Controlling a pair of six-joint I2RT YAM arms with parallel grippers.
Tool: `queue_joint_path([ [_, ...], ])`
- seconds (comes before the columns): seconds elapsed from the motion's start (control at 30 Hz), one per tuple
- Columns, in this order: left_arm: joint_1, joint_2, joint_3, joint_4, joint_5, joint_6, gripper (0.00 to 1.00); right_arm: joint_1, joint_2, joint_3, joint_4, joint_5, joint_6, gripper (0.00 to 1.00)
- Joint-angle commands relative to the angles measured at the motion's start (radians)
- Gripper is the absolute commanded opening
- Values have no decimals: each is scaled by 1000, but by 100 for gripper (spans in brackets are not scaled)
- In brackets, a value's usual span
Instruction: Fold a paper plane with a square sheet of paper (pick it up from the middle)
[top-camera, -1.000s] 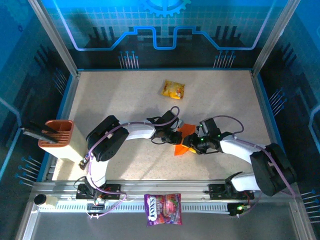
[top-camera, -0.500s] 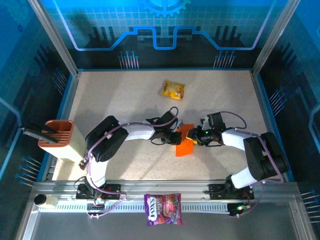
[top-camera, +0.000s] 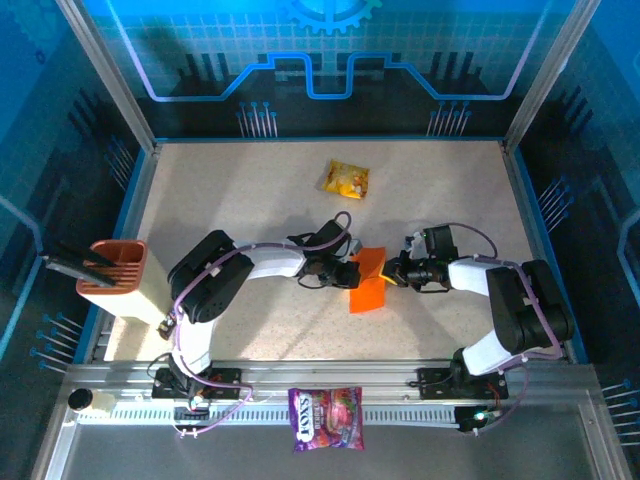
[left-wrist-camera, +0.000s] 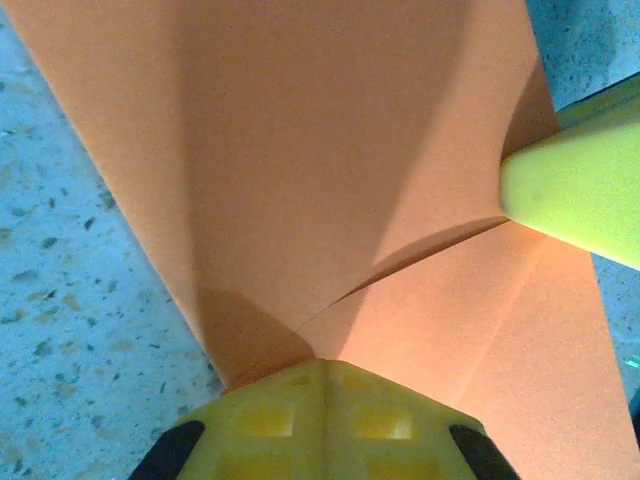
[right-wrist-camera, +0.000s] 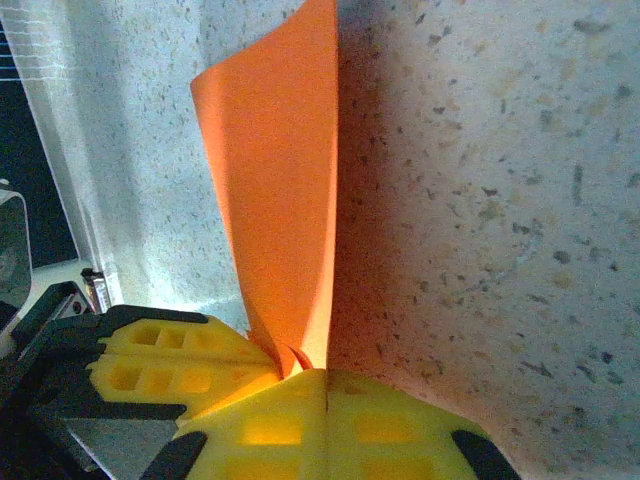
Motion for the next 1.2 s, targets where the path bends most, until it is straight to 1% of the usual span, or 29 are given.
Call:
queue_joint_path([
  [0.0, 12, -54, -16, -17, 40, -4, 8, -13, -1, 3, 9, -39, -23, 5],
  [0.17, 28, -88, -34, 14, 46, -25, 15, -14, -22, 24, -28, -34, -32, 4],
  [0.23, 36, -118, -54, 37, 31, -37, 17, -12, -62, 43, -97, 11, -62, 4],
  [0.3, 48, -157, -77, 50, 7, -48, 19, 0, -114, 79, -207, 88, -112, 4],
  [0.4, 80, -236, -98, 16, -46, -41, 20, 65, -201, 173, -422, 292, -212, 5],
  [0.5, 124, -342, -152, 21, -114, -45, 21, 197, -247, 294, -596, 551, -312, 5],
  [0.57, 155, -417, -198, 34, -171, -56, 26, 301, -242, 377, -693, 723, -367, 5],
  [0.63, 185, -485, -245, 58, -223, -76, 29, 380, -218, 446, -781, 897, -373, 5],
  [0.67, 198, -514, -269, 70, -242, -87, 30, 404, -202, 475, -820, 968, -369, 4],
  [0.73, 223, -565, -310, 86, -283, -112, 33, 438, -159, 530, -899, 1101, -349, 4],
  [0.87, 261, -635, -387, 114, -338, -163, 35, 481, -68, 610, -1037, 1327, -279, 3],
  [0.93, 280, -662, -425, 127, -348, -187, 36, 499, -21, 641, -1091, 1388, -242, 3],
  [1.0, 295, -686, -452, 134, -360, -210, 37, 517, 25, 659, -1114, 1409, -214, 3],
  [1.17, 317, -748, -504, 129, -417, -244, 38, 582, 193, 715, -1123, 1376, -151, 4],
])
